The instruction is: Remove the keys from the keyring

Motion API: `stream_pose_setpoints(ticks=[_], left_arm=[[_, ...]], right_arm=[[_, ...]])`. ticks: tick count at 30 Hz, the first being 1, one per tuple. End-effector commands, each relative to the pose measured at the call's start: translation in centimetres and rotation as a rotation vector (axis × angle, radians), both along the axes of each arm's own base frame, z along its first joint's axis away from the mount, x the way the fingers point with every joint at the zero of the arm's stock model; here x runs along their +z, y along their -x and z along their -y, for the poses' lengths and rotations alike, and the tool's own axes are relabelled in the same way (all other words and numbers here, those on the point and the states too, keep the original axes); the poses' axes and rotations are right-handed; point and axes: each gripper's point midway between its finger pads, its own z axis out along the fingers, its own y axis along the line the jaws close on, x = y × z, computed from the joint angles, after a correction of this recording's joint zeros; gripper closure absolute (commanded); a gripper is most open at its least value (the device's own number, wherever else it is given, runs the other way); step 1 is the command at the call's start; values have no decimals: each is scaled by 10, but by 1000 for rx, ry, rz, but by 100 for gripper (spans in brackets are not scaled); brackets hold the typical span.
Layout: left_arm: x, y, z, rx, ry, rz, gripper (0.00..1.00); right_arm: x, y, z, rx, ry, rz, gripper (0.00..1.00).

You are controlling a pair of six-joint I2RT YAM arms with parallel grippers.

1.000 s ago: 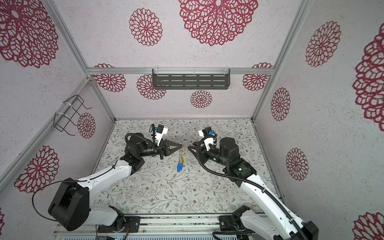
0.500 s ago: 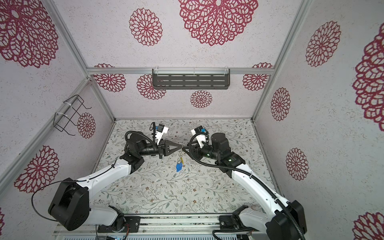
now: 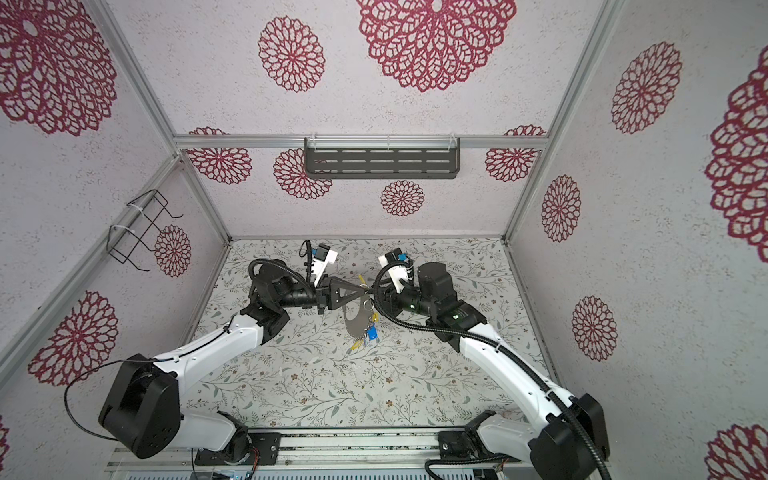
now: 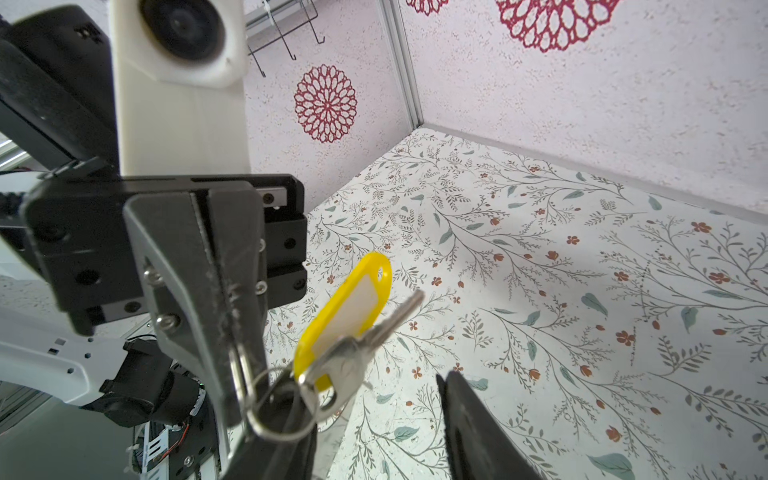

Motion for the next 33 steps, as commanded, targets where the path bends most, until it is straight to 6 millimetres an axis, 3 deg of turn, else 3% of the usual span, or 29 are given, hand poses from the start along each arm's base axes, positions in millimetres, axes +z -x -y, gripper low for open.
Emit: stream_pose_setpoints(ticks=[1,11,17,23,33], left_arm=[[12,1,6,-25,33,27,100],[10,-8,5,16,32,31,100],[19,-20,0,109,55,74,100],[29,-26,-4,196,103,117,100],[16,-36,1,292,95,116,100]], right_arm=[[36,7,-8,17,-54,113,55],[39,13,6,-46,-66,136,99],[21,18,8,-59,-65,92,100],[9,23,-8,-35,-91,57,100],[-18,18,-36,-63,-46,25,100]])
